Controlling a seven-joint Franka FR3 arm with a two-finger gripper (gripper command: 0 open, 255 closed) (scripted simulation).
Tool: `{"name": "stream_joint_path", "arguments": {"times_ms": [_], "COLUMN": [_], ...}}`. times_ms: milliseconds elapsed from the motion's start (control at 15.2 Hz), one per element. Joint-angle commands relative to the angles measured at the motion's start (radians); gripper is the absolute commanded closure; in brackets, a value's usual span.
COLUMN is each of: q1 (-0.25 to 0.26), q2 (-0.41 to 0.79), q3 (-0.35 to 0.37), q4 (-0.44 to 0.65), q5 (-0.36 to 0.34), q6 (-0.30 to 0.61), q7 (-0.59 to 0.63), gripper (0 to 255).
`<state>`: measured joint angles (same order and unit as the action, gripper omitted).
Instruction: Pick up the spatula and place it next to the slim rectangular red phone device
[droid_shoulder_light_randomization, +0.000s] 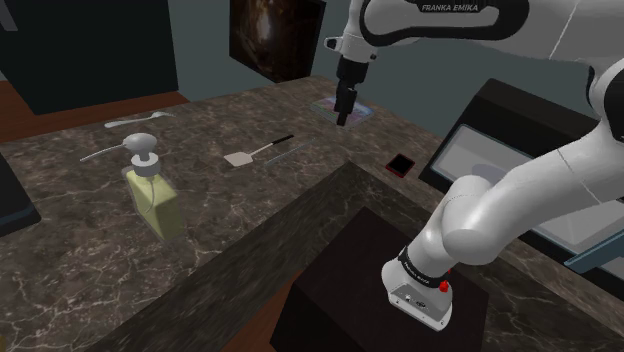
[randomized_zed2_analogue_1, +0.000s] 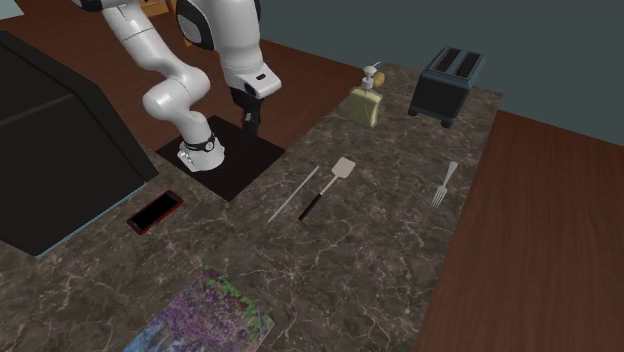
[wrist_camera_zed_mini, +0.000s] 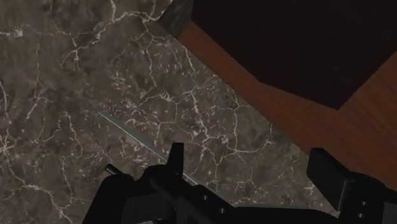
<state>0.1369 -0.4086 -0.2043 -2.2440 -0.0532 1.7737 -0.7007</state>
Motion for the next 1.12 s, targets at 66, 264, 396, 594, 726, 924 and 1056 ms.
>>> {"name": "stream_joint_path", "arguments": {"times_ms": [66, 264, 396, 594, 726, 924, 1056], "q1": [0.030, 0.057, 0.072, 0.091, 0.102, 0.114, 0.122], "q2": [0.106, 0.210, 0.279, 0.380, 0.445, 0.538, 0.597], "q3": [-0.020, -0.029, -0.030, -0.024, -0.015, 0.005, 0.022], "q4": [0.036, 0.082, 0.115, 0.169, 0.207, 0.264, 0.303], "q5": [-0.006, -0.003, 0.002, 0.011, 0.016, 0.021, 0.022], "q6": [0.075, 0.139, 0.179, 0.233, 0.266, 0.312, 0.340], "q7": [-0.134, -0.257, -0.337, -0.452, -0.526, -0.630, -0.695], "gripper": [0, 0, 0, 0, 0, 0, 0]}}
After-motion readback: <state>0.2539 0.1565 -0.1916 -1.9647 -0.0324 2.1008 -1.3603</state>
